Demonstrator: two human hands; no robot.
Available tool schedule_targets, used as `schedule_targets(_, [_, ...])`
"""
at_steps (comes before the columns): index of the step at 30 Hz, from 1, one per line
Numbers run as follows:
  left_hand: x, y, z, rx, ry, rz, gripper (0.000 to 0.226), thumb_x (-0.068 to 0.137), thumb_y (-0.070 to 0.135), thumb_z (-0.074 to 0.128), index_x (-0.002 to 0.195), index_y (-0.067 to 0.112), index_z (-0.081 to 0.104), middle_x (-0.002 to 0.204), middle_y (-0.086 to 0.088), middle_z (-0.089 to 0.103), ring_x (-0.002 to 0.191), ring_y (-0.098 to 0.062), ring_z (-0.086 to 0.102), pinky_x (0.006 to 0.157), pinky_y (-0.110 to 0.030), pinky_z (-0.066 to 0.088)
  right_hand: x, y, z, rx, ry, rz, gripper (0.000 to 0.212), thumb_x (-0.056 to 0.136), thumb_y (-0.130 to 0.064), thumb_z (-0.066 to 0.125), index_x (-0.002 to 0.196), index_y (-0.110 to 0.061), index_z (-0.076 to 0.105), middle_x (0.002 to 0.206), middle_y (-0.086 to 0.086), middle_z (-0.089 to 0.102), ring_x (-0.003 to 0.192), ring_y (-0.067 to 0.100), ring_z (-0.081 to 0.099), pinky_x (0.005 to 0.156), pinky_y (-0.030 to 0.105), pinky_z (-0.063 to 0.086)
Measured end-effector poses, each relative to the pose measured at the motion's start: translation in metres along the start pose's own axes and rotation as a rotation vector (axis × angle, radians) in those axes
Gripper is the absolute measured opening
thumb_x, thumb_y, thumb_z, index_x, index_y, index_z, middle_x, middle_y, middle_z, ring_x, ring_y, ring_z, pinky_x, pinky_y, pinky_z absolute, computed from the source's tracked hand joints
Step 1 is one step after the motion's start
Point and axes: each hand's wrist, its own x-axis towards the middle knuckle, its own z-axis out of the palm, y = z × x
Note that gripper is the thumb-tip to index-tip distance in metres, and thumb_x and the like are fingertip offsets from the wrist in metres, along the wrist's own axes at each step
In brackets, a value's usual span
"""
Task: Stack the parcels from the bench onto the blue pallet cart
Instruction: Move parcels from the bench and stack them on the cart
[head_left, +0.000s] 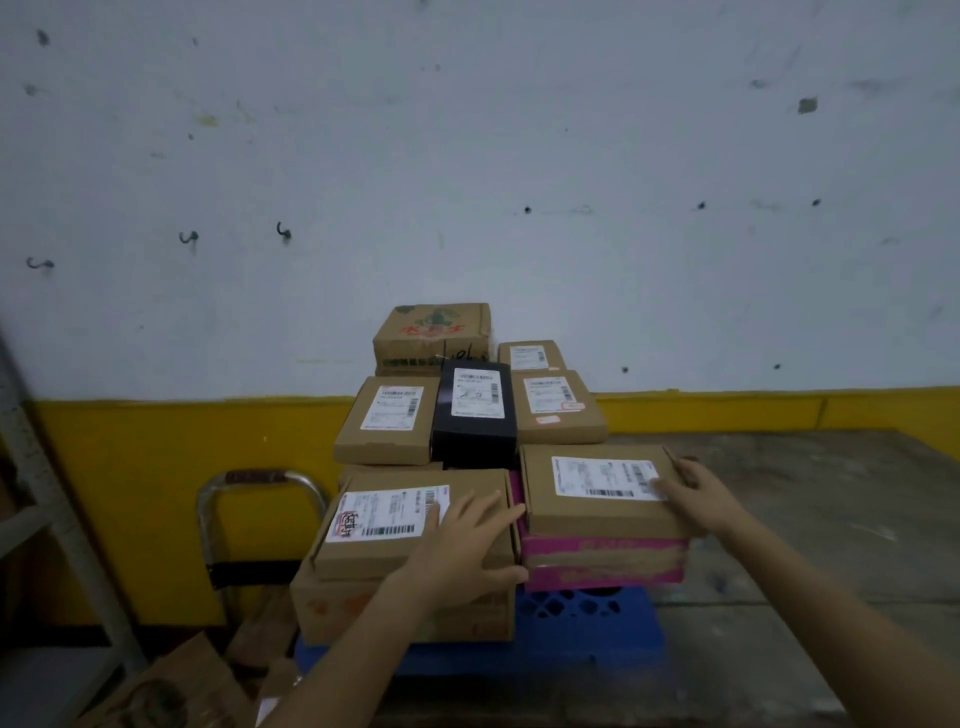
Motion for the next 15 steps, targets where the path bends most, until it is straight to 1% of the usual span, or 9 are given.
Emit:
schedule_targets(2, [0.001, 0.0, 0.004, 0.013, -0.006, -0.008, 0.074, 0.086, 0.063, 0.044, 0.146, 0.044, 0.005, 0.158, 0.012, -0.002, 0.145, -0.016, -0.006, 0.115, -0.053, -0.002, 0.001, -0.001, 0.003, -0.019, -0.031, -0.012, 0.066, 0.089, -0.03, 0.059, 0.145, -0.013, 0.028, 0.146, 0.014, 0.036, 0.125, 0.031, 0.044, 0.095, 0.038, 0.04])
schedule_targets(5, [0.0, 0.0, 0.005, 0.019, 0.004, -0.018, 0.072, 0.086, 0.063, 0.043, 0.146, 0.044, 0.006, 0.158, 0.013, -0.002, 0.145, -0.015, -0.006, 0.116, -0.053, -0.001, 0.003, -0.003, 0.007, -0.05, -0.044, -0.042, 0.064, 0.09, -0.029, 0.058, 0.144, -0.012, 0.028, 0.147, 0.013, 0.034, 0.127, 0.029, 0.042, 0.096, 0.037, 0.039])
schedule_targets(9, [0.0, 0.002, -0.001, -0.067, 0.014, -0.06, 0.068, 0.087, 0.066, 0.036, 0.145, 0.045, 0.01, 0.157, 0.014, 0.002, 0.145, -0.012, -0.003, 0.117, -0.049, 0.0, 0.007, -0.002, 0.005, -0.055, -0.076, -0.061, 0.066, 0.089, -0.031, 0.058, 0.145, -0.013, 0.027, 0.146, 0.013, 0.036, 0.123, 0.029, 0.045, 0.091, 0.035, 0.041])
schedule_targets(13, [0.01, -0.005, -0.016, -0.098, 0.128, -0.1, 0.061, 0.091, 0.062, 0.03, 0.146, 0.041, 0.015, 0.157, 0.01, 0.009, 0.145, -0.014, 0.005, 0.118, -0.044, 0.008, 0.012, 0.002, 0.001, 0.0, -0.1, -0.069, 0.068, 0.089, -0.033, 0.058, 0.146, -0.014, 0.025, 0.146, 0.012, 0.037, 0.122, 0.028, 0.047, 0.097, 0.041, 0.043])
schedule_targets(15, [0.019, -0.015, -0.024, -0.1, 0.171, -0.123, 0.058, 0.094, 0.056, 0.031, 0.147, 0.037, 0.017, 0.158, 0.007, 0.011, 0.145, -0.017, 0.008, 0.117, -0.04, 0.011, 0.013, 0.004, 0.001, 0.016, -0.107, -0.059, 0.069, 0.089, -0.034, 0.058, 0.146, -0.014, 0.024, 0.146, 0.011, 0.036, 0.122, 0.028, 0.047, 0.095, 0.039, 0.043])
